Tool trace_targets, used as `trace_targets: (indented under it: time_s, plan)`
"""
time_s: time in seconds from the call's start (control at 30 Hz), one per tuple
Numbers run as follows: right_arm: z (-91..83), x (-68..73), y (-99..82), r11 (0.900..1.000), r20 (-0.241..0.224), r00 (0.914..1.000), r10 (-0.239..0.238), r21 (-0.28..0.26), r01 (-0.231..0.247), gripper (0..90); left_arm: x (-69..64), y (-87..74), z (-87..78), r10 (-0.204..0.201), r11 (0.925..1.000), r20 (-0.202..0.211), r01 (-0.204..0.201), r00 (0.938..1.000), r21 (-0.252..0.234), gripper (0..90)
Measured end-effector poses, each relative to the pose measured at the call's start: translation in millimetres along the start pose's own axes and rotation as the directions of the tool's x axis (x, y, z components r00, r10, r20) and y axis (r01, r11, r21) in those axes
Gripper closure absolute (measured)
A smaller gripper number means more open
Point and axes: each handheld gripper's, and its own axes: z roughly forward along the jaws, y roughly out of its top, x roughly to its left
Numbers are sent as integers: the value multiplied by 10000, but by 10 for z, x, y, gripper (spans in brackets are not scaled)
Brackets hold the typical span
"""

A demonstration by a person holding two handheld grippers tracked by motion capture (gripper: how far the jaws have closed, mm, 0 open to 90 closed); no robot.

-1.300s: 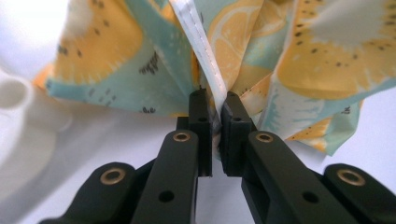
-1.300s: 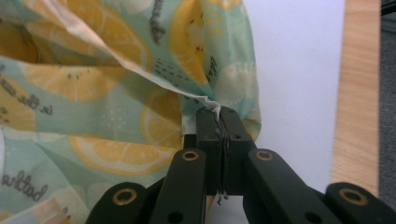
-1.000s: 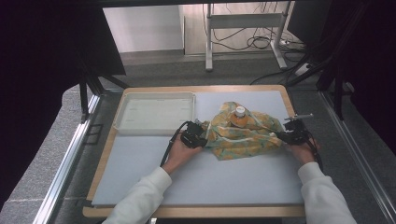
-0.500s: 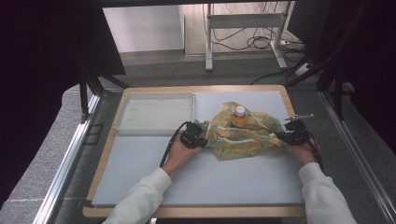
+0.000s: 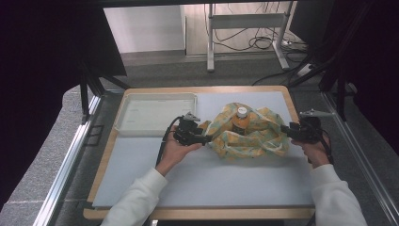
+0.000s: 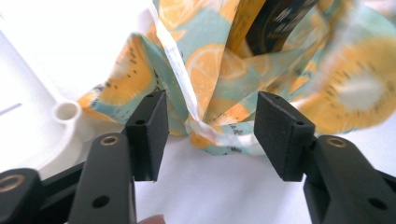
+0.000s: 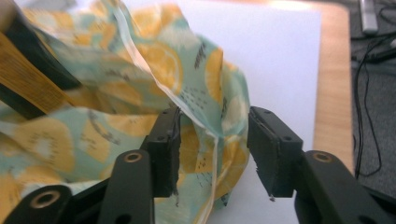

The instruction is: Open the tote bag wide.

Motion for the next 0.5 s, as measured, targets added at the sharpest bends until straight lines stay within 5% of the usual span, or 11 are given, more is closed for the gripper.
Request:
trace_targets:
  time_s: [0.23, 0.5]
  plan:
    - [-216, 29, 42, 9992, -297, 9992, -250, -323, 241, 509, -40, 96, -289, 347, 9973, 83, -341, 9994, -655, 486]
    - [-214, 235, 112, 9975, -1027, 9922, -705, -159, 692, 760, -200, 254, -89, 911, 9954, 728, -887, 9932, -349, 805]
